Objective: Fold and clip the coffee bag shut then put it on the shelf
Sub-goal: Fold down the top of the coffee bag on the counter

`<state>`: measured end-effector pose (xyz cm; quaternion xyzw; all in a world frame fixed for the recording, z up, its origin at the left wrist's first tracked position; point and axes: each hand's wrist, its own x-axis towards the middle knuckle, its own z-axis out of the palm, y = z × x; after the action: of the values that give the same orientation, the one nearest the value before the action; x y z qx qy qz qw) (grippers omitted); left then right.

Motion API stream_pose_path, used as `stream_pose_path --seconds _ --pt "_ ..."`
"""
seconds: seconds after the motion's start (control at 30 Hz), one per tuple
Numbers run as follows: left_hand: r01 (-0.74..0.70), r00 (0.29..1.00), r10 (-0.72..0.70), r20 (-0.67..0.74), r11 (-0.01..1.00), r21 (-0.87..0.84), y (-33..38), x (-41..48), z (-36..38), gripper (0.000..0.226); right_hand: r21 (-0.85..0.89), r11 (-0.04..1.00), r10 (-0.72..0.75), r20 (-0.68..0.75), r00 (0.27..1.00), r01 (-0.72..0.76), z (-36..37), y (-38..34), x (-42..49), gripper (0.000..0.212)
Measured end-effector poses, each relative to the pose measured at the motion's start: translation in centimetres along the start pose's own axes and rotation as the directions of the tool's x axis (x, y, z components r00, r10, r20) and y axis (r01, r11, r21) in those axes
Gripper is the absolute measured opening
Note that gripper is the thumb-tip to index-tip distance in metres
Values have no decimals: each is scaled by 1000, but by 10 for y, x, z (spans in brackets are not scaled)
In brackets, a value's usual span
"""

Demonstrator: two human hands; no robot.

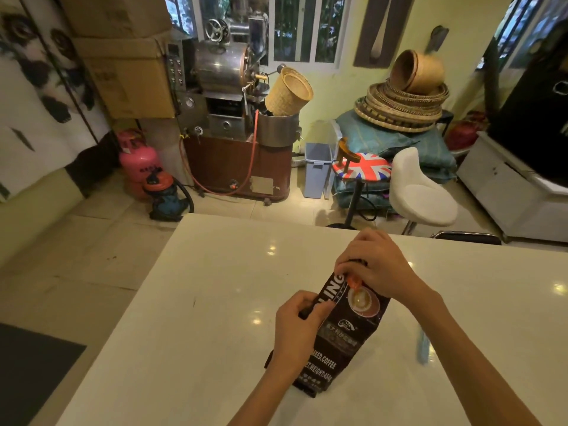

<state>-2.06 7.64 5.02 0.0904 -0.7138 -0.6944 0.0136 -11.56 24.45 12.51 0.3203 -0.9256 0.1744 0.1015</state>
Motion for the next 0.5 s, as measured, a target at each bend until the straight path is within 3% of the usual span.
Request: stream_pose_path --seconds 0.17,0.27,0.37,0.5 --pt "19 996 -17 82 1000 -24 -4 1 1 10 -2 998 58 -103 993 -58 18 -6 -8 27" --pt "104 981 -90 173 992 -74 -1 4 -7 20 144 984 123 -155 980 -101 22 0 -17 25" --pt "152 957 -134 258 987 -51 1 9 -16 25 192 975 123 -72 990 -107 17 3 -19 27" --pt "74 943 -73 324 997 11 6 16 -20 16 213 966 139 37 990 -143 9 4 -19 22"
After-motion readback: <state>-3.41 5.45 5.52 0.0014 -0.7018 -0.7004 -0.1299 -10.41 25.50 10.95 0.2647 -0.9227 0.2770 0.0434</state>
